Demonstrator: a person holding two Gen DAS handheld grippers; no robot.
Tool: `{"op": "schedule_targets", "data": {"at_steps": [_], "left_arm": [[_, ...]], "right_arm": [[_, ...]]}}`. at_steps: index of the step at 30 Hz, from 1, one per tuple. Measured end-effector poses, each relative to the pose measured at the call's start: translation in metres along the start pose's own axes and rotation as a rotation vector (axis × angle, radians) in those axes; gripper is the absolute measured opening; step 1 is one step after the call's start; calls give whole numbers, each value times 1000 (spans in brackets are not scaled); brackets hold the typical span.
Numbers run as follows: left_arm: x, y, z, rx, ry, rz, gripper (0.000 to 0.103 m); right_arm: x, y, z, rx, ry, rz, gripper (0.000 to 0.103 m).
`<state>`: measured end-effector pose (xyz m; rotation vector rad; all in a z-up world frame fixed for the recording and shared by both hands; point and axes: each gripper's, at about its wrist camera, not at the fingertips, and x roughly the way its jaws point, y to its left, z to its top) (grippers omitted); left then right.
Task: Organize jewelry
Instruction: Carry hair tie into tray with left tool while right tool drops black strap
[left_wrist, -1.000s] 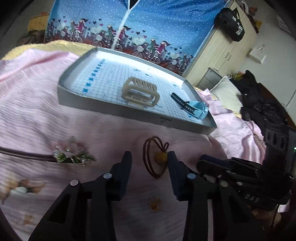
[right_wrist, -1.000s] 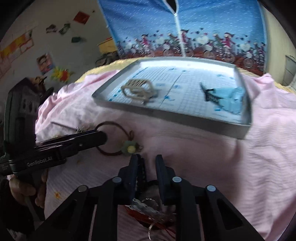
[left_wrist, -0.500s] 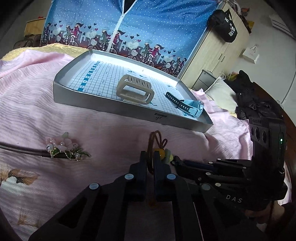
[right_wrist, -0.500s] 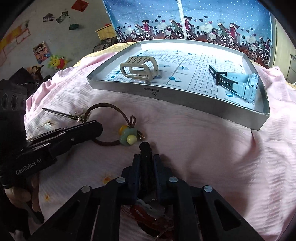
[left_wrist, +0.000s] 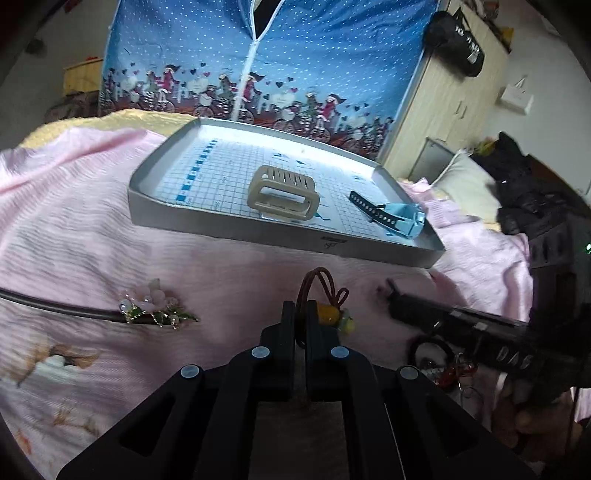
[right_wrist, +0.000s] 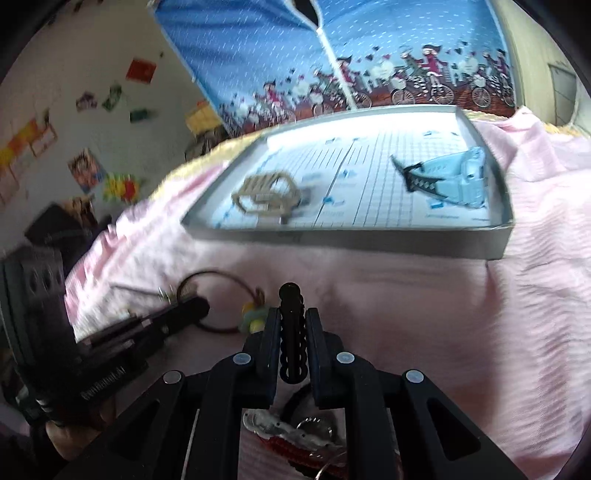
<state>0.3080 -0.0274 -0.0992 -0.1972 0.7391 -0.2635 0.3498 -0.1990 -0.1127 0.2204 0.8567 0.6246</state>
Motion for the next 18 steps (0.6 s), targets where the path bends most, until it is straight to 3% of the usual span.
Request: {"op": "schedule_targets", "data": {"at_steps": [5,12,18], "left_arm": [[-5,-23,12,34,-9,54,2],[-8,-56,45,94,-32,38,2],[16,-72,80,117,-47,5,2]], "right_arm": [[-16,-18,9,74,-72,6,13],[-35,-41,15,152,-163,-26,13],[-41,-54,33,144,-239,-79,13]]}}
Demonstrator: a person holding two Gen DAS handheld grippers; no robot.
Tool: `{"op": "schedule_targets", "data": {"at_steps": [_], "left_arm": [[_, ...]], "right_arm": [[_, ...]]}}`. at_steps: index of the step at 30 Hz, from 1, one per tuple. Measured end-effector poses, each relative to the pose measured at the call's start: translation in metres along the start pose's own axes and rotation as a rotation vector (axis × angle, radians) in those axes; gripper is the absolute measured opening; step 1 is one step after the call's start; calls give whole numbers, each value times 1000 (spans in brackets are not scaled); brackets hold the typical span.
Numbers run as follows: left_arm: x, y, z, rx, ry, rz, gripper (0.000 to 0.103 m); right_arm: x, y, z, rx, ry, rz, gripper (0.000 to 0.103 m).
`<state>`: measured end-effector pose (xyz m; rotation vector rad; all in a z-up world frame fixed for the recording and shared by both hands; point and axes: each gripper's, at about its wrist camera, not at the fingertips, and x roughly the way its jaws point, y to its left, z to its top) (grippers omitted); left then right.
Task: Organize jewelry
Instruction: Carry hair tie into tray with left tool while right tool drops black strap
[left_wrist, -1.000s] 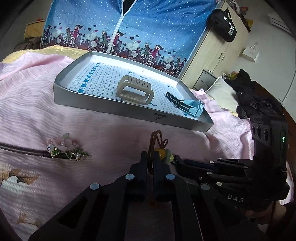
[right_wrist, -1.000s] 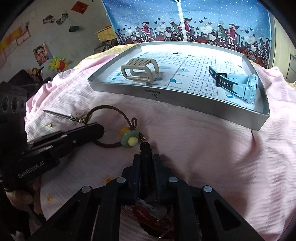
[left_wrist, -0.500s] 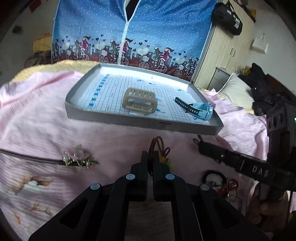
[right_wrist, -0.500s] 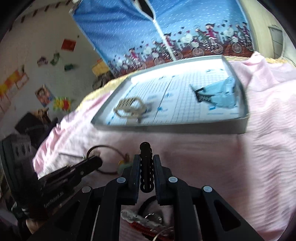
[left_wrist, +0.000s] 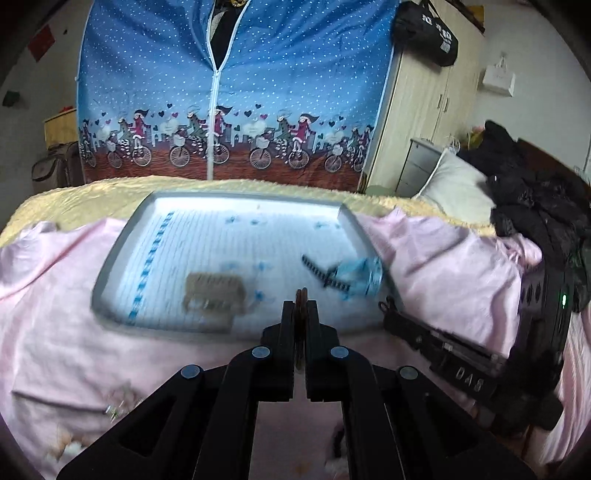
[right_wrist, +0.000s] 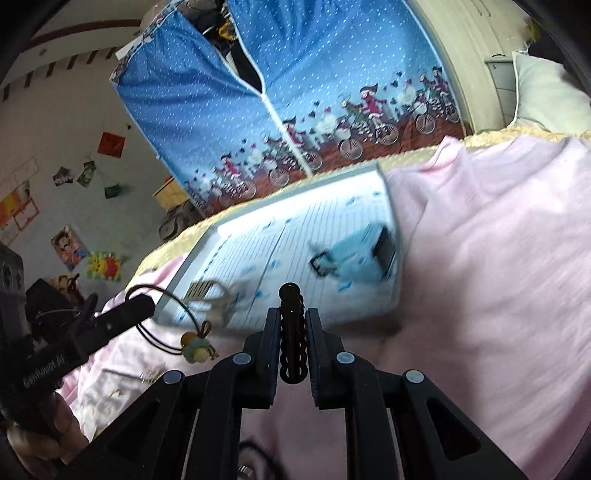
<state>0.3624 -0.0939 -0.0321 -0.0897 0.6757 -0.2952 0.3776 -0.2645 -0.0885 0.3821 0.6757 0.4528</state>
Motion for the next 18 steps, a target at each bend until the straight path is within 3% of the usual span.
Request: {"op": "schedule_targets", "data": {"at_steps": [5,9,18], "left_arm": [[32,-5,20,43,-21,3,2],[61,-4,20,75,2,6,2],[92,24,5,-40,73,-36,2]], "right_arm": [[12,-20,17,68,-41,-7,13],[25,-24,22,72,-23,-11,13],[45,-18,10,30,63,-32,13]]}}
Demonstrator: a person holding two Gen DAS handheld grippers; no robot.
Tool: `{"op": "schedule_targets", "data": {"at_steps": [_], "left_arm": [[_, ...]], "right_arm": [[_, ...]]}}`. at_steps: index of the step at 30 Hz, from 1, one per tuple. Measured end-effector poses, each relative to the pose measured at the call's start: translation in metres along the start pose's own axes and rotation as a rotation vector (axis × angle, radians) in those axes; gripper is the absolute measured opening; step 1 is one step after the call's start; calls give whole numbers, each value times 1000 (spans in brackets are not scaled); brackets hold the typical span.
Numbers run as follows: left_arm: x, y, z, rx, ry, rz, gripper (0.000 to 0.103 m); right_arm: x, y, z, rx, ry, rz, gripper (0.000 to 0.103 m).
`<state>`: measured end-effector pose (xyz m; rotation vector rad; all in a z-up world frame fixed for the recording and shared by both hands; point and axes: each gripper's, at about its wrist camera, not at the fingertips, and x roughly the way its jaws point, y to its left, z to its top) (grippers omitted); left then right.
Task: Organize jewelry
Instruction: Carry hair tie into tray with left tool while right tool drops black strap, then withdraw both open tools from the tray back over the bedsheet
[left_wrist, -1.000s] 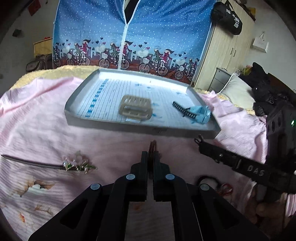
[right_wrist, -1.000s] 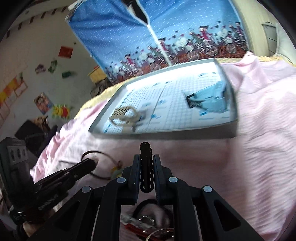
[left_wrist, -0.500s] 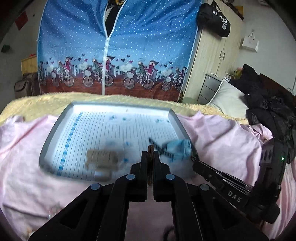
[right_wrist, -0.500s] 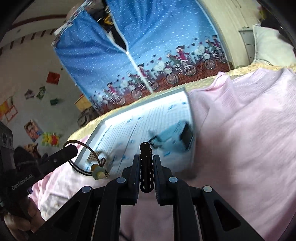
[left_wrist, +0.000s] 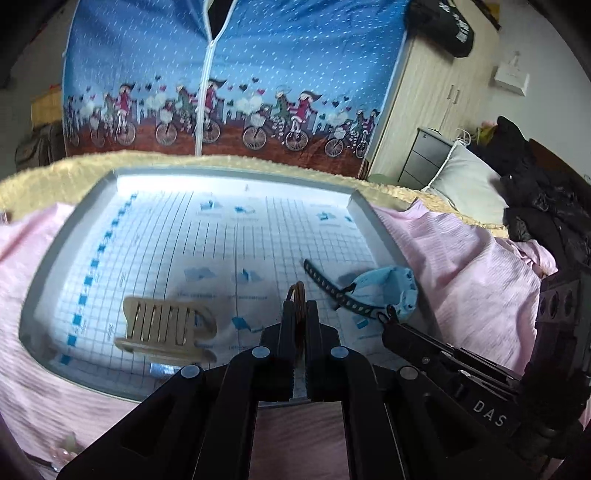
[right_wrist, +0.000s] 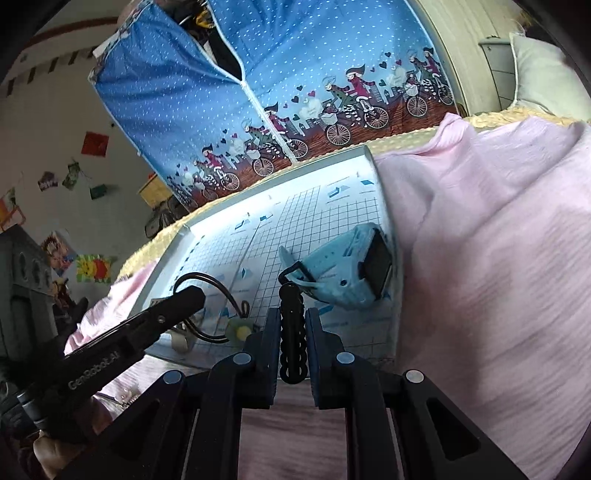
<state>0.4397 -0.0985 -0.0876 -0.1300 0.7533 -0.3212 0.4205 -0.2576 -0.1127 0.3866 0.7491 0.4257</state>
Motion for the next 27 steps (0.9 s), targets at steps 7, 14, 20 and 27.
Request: {"op": "schedule_targets", "data": {"at_steps": [7,14,20,27], "left_arm": [[-9,17,2,-69,26,-12,3],[-29,20,-1,-66,42,32,18],[-72,23,-2,-73,-68,61,63],[-146,21,-10,-62,-237,133,88]], "right_arm": [[0,0,-1,-4,1,-16,14],[-3,0,1,-9,4,-26,20],[-18,9,3,-43,-30,-56,46],[-67,38,-1,-132,-156,-66,99]]}}
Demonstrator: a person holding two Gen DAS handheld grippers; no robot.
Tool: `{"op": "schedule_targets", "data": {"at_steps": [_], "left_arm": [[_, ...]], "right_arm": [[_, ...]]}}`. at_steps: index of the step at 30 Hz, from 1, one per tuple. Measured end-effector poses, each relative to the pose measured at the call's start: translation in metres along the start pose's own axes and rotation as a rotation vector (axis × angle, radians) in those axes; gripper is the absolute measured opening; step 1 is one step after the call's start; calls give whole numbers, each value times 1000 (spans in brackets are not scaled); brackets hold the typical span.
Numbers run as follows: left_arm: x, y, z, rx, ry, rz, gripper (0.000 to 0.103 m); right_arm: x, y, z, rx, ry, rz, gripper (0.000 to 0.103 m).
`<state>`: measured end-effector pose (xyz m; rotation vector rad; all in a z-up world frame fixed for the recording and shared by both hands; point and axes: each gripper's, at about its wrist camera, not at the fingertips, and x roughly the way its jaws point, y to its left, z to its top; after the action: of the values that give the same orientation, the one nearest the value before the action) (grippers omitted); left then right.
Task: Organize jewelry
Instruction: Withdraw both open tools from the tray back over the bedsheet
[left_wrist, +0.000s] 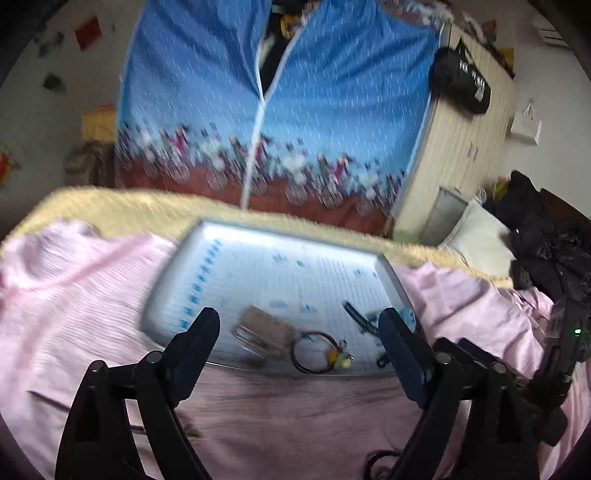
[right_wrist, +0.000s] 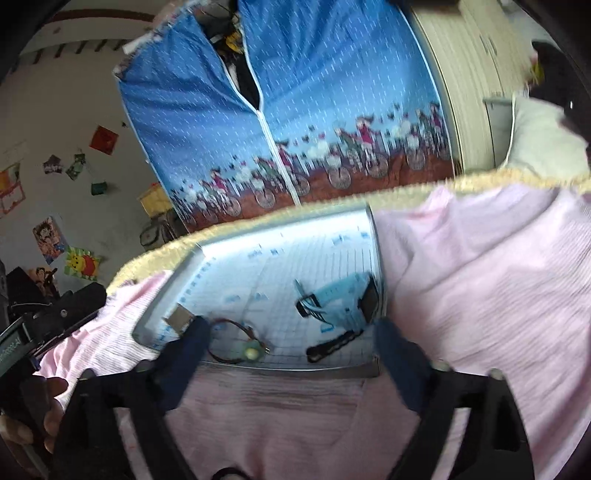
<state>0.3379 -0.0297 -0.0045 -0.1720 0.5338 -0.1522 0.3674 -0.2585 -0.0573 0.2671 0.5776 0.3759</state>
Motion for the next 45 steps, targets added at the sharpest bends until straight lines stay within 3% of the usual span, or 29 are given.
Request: {"op": "schedule_targets", "data": {"at_steps": [2,7,13,19,29,35,45], "left_arm": [[-26,-1,-1,22,-46,42,97],[-81,-5,-9,48,-129,75,97],[-133,3,-28,2,-155,86,97],[-175,16,-49,1,-160,105,98],[-199,40,-81,-40,-103,119,97],[-195,52,-109,-40,-33,144,97],[-169,63,-125,-58,66,139,97]], "right_arm": [[-16,8,2,-25,-37,12,103],[-64,40,4,-141,-134,43,103],[-114,72,-8,-230,-239,46,103],[-153,84,-39,-234,-276,8,103],[-180,85,-75,-143,-203,-26,103],[-170,85,-90,-106,-98,-60,103],[-137,81,-102,-107,65,-114,103]]}}
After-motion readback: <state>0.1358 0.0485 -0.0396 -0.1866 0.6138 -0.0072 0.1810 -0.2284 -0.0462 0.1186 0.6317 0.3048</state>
